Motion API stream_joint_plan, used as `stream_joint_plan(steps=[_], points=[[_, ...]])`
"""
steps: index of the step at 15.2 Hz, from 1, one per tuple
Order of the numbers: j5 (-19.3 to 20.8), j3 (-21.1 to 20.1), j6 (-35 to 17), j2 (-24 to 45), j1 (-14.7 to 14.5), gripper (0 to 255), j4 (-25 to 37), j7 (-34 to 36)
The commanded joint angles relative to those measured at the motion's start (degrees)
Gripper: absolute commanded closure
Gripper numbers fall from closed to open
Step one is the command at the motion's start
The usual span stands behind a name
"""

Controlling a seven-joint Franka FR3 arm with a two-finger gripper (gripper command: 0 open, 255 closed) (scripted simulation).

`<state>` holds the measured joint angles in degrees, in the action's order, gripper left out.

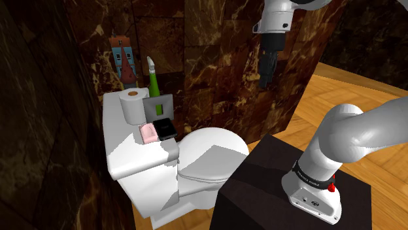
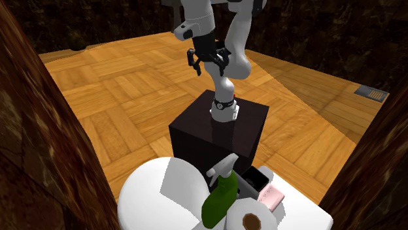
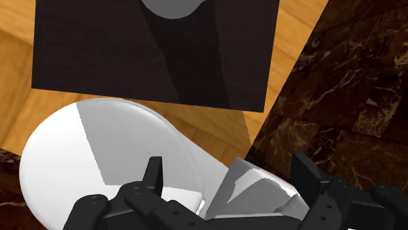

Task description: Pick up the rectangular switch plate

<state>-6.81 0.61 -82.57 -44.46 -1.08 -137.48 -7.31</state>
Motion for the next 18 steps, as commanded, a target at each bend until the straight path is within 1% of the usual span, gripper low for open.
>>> stream_joint_plan(steps=[1, 5, 9, 13, 18], points=[[0.0, 0.0, 0.0, 0.0, 0.0, 0, 0.0, 0.0], [1.1, -1.3, -4.9, 9.2, -2.2, 0, 4.5, -3.8], [2.4, -2.9, -8.6, 18.1, -4.1, 0, 9.9, -7.1], [4.0, -4.7, -11.4, 26.7, -5.8, 0, 16.2, -9.9], [6.7, -7.1, -13.4, 37.1, -7.8, 0, 25.0, -12.8]])
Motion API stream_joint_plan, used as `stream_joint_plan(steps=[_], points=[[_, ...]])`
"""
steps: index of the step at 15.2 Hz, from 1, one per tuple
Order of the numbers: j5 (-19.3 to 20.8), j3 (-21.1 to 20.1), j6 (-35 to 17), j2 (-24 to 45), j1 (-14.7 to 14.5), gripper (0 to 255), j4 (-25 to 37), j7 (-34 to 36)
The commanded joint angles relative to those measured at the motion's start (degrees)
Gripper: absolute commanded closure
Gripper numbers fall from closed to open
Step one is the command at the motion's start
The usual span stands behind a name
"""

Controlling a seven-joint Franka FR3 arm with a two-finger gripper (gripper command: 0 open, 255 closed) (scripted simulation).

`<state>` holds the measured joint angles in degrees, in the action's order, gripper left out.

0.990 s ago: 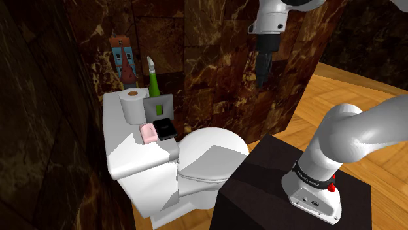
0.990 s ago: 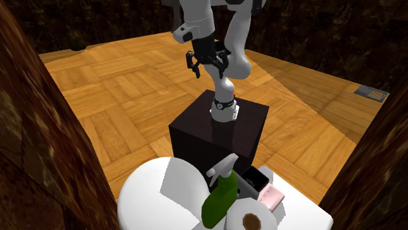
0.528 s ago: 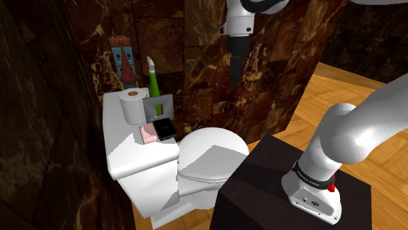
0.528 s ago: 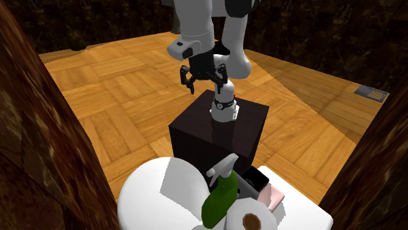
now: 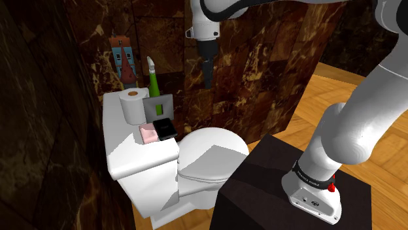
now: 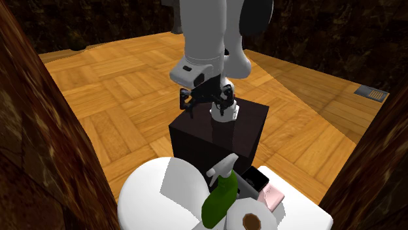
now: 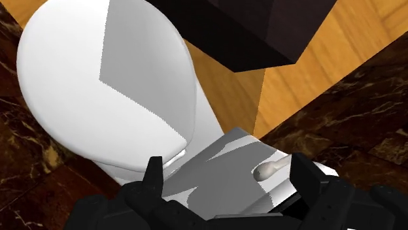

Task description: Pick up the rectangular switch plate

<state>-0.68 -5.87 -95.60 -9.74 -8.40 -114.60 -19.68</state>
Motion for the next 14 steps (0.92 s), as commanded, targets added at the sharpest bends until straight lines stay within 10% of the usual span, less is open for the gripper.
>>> stream_joint_plan(steps=[1, 10, 14], points=[[1.2, -1.2, -0.6, 4.4, -0.9, 0, 4.0, -0.9], [8.5, -5.4, -0.1, 22.9, -5.8, 0, 23.2, -4.9], [8.6, -5.3, -3.0, 23.1, -5.7, 0, 20.5, -4.6]])
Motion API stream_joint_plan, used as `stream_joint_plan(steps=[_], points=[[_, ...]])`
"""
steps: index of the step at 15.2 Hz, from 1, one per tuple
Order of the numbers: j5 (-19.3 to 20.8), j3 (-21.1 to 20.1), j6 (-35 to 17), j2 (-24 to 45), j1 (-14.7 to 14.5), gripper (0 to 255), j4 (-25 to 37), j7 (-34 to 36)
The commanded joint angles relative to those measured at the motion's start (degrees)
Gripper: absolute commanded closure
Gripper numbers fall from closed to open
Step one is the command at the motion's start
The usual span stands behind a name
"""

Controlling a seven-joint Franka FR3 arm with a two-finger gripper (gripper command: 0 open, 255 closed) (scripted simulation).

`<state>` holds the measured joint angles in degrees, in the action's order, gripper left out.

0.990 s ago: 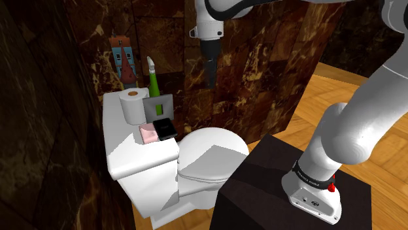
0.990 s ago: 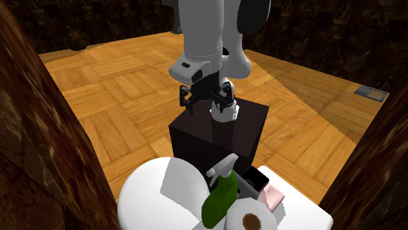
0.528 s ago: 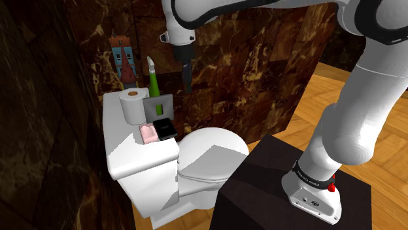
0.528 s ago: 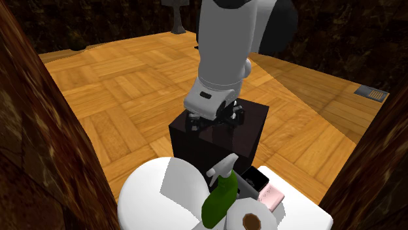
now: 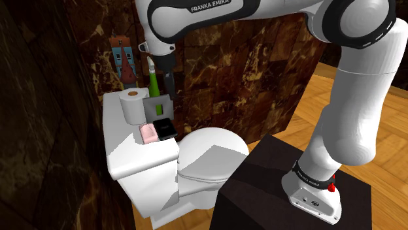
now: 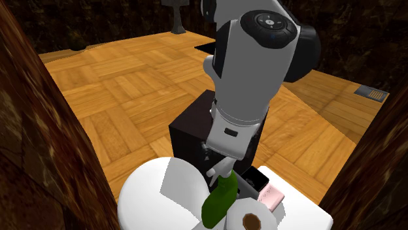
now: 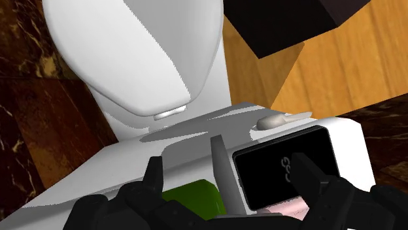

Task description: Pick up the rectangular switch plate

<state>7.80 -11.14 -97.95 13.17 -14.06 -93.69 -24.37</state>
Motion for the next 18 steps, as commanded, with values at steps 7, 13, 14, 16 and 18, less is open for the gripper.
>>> stream_joint_plan(steps=[7, 13, 14, 16, 18], points=[[0.2, 0.0, -3.3, 0.6, 0.0, 255, -2.7, 0.4], [0.2, 0.0, -3.3, 0.6, 0.0, 255, -2.7, 0.4], [0.2, 0.0, -3.3, 0.6, 0.0, 255, -2.7, 0.4], [0.2, 0.0, -3.3, 0.7, 0.0, 255, -2.6, 0.4], [0.1, 0.0, -1.8, 0.4, 0.0, 255, -1.4, 0.2]])
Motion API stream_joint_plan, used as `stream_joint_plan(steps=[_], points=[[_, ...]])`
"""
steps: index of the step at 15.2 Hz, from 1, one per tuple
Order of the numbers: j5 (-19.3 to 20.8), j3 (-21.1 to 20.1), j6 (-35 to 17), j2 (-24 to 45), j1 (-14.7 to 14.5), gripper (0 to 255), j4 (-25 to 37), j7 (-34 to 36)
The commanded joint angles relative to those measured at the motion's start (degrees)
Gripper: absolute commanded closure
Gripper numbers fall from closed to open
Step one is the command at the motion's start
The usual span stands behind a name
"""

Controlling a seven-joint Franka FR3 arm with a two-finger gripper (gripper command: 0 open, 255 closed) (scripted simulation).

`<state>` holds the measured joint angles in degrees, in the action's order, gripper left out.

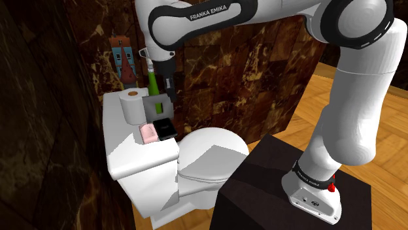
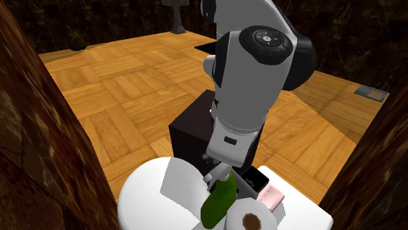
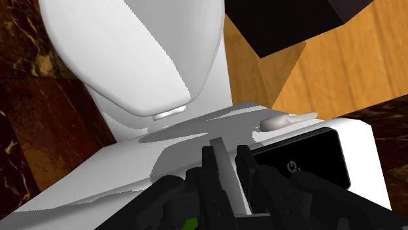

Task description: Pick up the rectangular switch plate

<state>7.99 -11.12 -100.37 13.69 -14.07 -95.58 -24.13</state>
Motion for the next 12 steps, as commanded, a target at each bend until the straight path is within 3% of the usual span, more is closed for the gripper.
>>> stream_joint_plan(steps=[1, 12], points=[[-0.1, 0.0, 1.3, -0.2, -0.1, 255, 1.1, -0.1], [-0.3, -0.2, 9.6, -0.5, -0.3, 255, 9.2, -0.9]])
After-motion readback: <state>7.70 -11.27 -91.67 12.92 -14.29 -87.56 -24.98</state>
